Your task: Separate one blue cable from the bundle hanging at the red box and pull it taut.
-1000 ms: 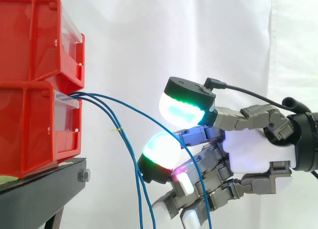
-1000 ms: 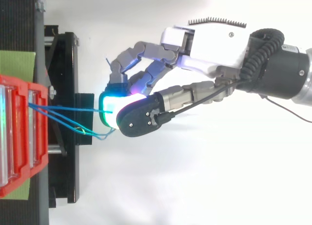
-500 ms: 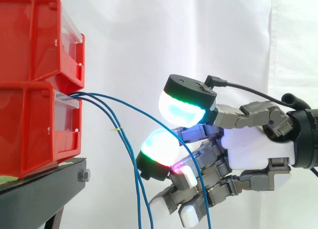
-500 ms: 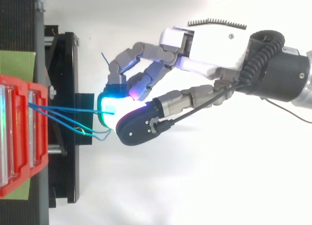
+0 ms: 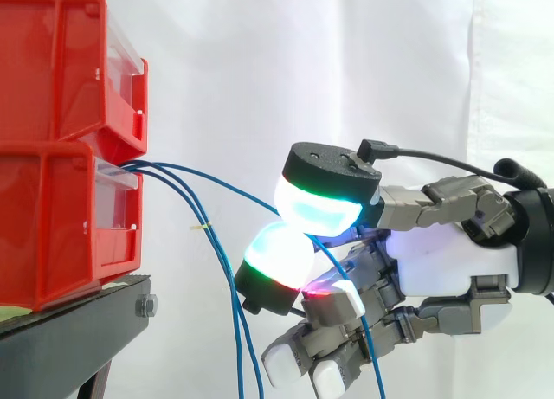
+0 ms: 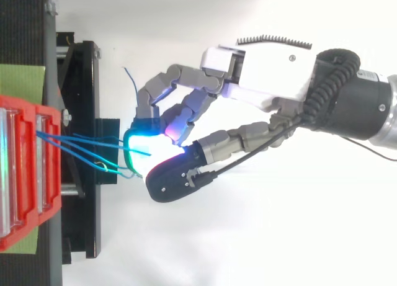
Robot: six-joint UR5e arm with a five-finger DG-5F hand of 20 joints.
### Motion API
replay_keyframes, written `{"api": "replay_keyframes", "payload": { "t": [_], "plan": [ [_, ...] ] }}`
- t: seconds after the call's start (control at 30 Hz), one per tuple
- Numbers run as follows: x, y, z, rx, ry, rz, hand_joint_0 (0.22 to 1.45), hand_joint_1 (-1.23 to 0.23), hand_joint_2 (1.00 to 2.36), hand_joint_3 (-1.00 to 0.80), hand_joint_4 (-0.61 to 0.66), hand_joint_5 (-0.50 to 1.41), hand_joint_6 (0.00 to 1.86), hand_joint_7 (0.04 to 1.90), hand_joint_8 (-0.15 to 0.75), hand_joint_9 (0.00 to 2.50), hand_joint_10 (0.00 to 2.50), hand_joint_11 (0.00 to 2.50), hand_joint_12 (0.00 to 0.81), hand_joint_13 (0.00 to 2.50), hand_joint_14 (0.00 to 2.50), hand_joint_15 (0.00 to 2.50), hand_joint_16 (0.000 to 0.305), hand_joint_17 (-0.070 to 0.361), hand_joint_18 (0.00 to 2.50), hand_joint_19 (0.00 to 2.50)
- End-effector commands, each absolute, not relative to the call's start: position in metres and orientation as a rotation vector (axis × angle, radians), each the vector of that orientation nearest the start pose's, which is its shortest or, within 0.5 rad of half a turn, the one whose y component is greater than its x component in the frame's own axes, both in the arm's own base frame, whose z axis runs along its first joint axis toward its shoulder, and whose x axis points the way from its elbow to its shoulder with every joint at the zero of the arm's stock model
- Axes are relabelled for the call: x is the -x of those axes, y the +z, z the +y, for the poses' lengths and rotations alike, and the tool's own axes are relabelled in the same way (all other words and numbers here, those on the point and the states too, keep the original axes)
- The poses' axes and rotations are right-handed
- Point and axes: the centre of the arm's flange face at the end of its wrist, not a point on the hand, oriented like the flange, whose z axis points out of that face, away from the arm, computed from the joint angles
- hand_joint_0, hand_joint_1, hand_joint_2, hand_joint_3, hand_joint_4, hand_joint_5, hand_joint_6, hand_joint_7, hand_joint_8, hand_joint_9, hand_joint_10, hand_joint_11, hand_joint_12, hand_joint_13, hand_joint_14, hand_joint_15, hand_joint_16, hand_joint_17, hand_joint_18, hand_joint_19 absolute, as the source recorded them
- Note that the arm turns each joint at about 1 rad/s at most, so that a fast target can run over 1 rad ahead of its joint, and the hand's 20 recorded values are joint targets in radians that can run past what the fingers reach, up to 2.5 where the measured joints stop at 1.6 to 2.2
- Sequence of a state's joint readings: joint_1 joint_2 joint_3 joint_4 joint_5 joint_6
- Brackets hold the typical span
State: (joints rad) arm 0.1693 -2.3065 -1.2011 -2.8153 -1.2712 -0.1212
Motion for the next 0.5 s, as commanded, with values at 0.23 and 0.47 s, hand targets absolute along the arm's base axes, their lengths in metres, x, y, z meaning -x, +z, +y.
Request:
{"api": "replay_keyframes", "payload": {
  "t": [0.23,0.47],
  "plan": [
    [-0.7604,0.2341,-0.0306,-1.201,1.001,1.2,0.66,-0.67,1.02,-0.28,0.05,-0.2,0.95,1.06,0.33,1.15,0.02,1.13,0.34,0.79,0.02,0.44,0.047,0.105,0.75,0.57],
    [-0.7605,0.2341,-0.0272,-1.2,1.005,1.201,0.65,-0.62,1.01,-0.39,0.12,-0.2,0.95,1.01,0.323,1.13,0.02,1.12,0.34,0.78,0.02,0.46,0.047,0.107,0.74,0.58]
  ]
}}
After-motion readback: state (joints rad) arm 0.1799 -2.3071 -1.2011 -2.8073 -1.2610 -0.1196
